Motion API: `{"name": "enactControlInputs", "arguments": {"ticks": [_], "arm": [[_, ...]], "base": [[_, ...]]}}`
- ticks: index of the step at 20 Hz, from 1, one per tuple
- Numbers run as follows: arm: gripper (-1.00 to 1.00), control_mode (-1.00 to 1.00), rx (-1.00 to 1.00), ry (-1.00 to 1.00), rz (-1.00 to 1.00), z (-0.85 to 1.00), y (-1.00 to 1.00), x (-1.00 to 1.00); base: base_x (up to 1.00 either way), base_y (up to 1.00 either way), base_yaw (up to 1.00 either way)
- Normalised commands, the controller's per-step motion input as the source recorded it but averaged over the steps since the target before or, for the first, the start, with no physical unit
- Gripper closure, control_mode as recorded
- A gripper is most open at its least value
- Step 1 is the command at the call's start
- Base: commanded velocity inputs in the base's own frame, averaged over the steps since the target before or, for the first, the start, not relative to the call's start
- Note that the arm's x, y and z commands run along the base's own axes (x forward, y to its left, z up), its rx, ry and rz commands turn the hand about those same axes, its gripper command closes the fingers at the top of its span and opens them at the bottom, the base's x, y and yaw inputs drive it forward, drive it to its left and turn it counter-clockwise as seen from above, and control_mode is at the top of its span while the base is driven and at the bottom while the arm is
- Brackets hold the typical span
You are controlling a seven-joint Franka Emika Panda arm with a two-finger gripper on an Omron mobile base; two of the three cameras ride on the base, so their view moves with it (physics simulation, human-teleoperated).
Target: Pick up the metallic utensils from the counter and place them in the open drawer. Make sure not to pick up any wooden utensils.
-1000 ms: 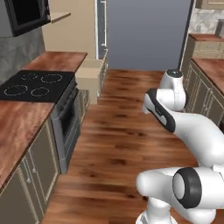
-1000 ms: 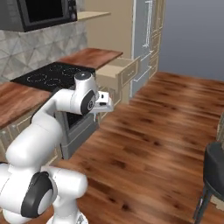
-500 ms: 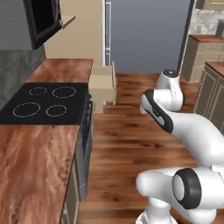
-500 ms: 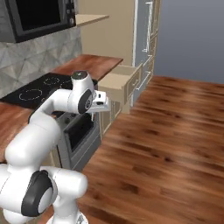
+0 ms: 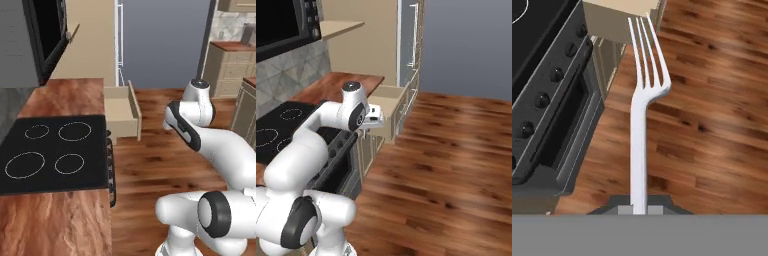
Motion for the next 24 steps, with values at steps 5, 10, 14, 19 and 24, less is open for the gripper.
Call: {"name": "enactControlInputs", "arguments": {"ticks": [5,10,14,19,24], "arm": [[1.0,1.0,0.0,0.0,0.0,0.0,0.0,0.0],[1.0,1.0,0.0,0.0,0.0,0.0,0.0,0.0],[1.0,1.0,0.0,0.0,0.0,0.0,0.0,0.0],[1.0,1.0,0.0,0.0,0.0,0.0,0.0,0.0],[1.0,1.0,0.0,0.0,0.0,0.0,0.0,0.0]], "base": [[1.0,0.85,-0.08],[0.93,-0.16,-0.06],[0.07,-0.44,-0.01],[0.19,-0.78,-0.02],[0.31,0.25,-0.02]]}}
